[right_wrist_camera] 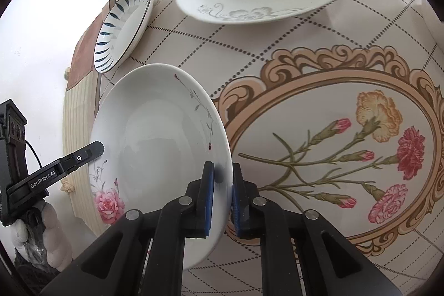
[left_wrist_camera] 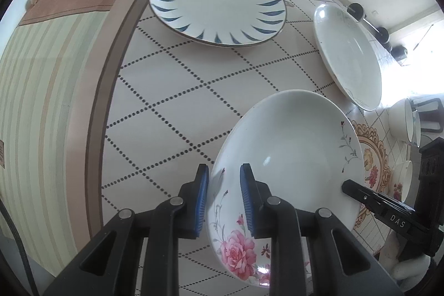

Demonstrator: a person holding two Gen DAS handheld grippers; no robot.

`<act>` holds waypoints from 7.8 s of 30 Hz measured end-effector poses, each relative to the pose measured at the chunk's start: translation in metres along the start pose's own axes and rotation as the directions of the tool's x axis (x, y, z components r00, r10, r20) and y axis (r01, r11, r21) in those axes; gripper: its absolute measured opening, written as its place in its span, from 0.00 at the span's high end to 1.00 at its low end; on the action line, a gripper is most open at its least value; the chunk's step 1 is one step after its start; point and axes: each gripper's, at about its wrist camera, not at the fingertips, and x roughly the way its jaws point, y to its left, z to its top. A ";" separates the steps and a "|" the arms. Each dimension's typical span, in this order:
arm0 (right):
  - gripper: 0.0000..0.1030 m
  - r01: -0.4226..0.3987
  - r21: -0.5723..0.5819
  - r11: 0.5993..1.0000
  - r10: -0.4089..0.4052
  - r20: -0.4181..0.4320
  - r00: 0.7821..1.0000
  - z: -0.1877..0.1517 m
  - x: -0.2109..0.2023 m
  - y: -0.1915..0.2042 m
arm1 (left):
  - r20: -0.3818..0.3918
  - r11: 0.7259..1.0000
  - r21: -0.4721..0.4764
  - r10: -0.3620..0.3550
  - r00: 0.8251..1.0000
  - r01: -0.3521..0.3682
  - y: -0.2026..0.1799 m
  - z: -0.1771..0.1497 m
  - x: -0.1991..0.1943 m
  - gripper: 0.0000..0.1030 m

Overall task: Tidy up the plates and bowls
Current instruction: 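Lift the pink-flower plate with both grippers onto the floral medallion, open, then move both grippers to the grey-floral white plate rim and close them, then lift the grey-floral plate with both grippers toward the pink-flower plate, then lower the grey-floral plate onto the pink-flower plate and open both grippers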

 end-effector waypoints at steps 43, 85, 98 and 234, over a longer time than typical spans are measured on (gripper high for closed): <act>0.83 0.160 0.212 0.964 -0.192 0.137 0.972 -0.013 -0.073 -0.169 | -0.050 0.967 0.255 0.003 0.999 0.010 -0.205 -0.003 0.087 0.80; 0.05 -0.023 0.094 0.995 -0.006 0.294 0.956 0.172 -0.125 -0.089 | 0.045 0.999 -0.032 0.042 0.998 -0.040 -0.168 0.163 0.015 0.24; 0.13 0.008 0.050 0.999 -0.007 -0.006 1.000 0.259 -0.041 -0.100 | -0.166 0.996 -0.050 0.058 0.984 -0.068 -0.170 0.180 0.096 0.44; 0.80 0.108 0.100 0.989 -0.096 -0.119 0.988 0.028 -0.063 -0.151 | -0.114 0.930 0.319 0.229 0.967 -0.182 -0.218 -0.030 0.087 0.77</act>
